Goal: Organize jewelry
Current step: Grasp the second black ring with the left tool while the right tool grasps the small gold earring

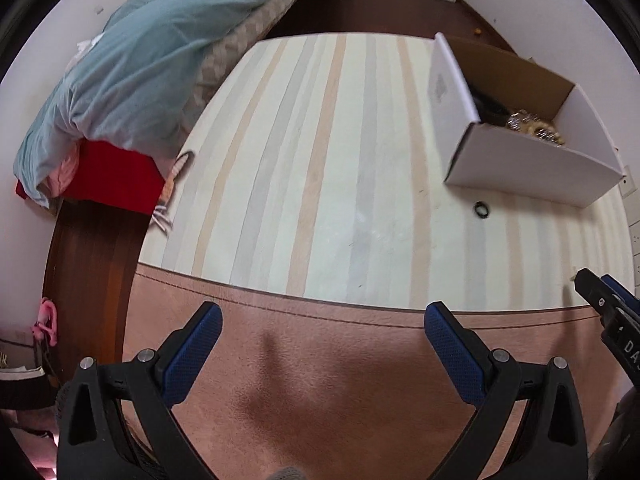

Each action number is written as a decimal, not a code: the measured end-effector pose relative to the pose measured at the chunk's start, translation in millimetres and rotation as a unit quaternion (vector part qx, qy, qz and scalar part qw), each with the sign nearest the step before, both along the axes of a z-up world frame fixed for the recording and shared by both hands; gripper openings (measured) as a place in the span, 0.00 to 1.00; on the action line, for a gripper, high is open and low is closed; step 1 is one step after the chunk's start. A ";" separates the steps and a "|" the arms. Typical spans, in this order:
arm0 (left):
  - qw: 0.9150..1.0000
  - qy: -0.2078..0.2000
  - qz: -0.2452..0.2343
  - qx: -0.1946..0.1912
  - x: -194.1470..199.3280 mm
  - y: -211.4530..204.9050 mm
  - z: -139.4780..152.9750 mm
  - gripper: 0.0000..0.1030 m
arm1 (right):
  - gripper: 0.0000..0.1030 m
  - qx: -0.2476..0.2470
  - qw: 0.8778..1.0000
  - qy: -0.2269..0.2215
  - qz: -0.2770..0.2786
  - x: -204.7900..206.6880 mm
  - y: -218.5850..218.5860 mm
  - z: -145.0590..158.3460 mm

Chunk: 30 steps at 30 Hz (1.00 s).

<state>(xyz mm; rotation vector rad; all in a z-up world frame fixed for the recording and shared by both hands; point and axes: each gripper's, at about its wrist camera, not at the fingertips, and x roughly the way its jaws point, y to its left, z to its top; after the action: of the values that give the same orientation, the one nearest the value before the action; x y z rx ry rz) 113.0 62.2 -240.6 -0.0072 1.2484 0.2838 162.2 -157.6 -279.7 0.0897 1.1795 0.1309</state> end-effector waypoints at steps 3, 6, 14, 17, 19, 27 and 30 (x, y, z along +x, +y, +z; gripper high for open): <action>1.000 0.006 0.002 0.002 2.2 4.4 -6.7 1.00 | 0.32 -0.015 1.000 0.001 0.007 2.2 8.7 -7.4; 1.000 0.009 0.000 0.007 2.5 6.5 -10.3 1.00 | 0.15 -0.039 0.999 -0.017 0.019 1.4 16.5 -8.1; 1.000 0.002 -0.014 -0.011 21.1 -2.0 -13.1 1.00 | 0.09 -0.030 0.999 -0.037 0.005 -1.6 4.5 5.5; 0.999 -0.011 -0.023 -0.037 34.9 -14.3 -11.1 1.00 | 0.09 -0.022 0.999 -0.047 -0.014 2.7 -11.4 17.1; 0.998 -0.014 -0.030 -0.056 47.2 -24.6 -12.2 0.99 | 0.09 -0.023 0.998 -0.050 -0.024 6.5 -21.0 21.5; 0.994 -0.021 -0.084 -0.062 75.9 -63.2 -19.8 0.55 | 0.09 -0.016 0.997 -0.044 -0.060 20.2 -49.3 20.3; 0.993 -0.021 -0.095 -0.065 80.3 -68.7 -24.1 0.37 | 0.09 -0.015 0.997 -0.044 -0.067 22.9 -53.7 19.6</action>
<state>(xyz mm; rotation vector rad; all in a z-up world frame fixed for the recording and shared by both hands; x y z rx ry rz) 193.3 -6.5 -264.6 -0.0073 1.2150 0.0374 185.0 -211.4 -260.2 0.1349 1.0832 -0.0013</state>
